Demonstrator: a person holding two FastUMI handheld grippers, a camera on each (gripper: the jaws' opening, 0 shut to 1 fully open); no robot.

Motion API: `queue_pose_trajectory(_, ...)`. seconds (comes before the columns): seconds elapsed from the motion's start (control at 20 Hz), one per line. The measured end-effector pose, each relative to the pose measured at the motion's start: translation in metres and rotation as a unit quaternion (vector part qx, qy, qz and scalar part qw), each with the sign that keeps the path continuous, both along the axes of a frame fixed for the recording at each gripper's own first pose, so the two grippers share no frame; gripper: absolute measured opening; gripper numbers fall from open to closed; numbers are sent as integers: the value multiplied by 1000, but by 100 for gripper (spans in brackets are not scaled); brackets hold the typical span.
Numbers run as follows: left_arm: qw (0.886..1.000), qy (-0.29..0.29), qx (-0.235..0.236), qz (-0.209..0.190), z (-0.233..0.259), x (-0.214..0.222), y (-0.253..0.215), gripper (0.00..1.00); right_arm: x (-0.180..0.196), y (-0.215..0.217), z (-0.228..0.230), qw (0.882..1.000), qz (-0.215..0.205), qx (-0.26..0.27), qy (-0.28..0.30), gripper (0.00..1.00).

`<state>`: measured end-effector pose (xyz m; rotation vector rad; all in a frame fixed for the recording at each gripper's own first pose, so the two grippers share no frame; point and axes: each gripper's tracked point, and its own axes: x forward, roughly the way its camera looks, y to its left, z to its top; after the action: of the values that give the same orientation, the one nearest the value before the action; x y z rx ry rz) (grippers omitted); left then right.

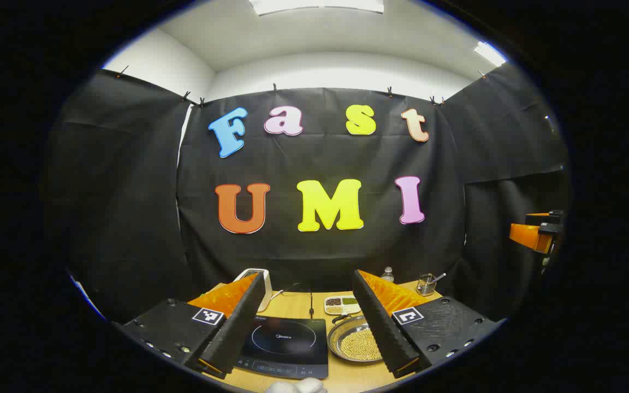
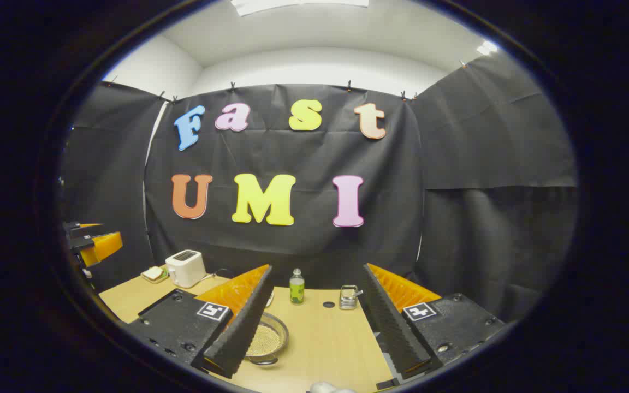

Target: First push the handle of the pot to place it horizontally, then grasp the pot with both hands and set it on the induction cooktop.

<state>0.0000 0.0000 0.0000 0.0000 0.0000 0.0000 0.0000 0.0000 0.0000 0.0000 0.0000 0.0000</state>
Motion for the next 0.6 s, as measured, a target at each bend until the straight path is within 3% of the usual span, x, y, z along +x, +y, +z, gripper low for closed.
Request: queue_pose_trajectory(0.6, 1000, -3, -3, 5, 2, -7, 4, 96, 2, 4, -3, 1000, 10, -3, 10, 99)
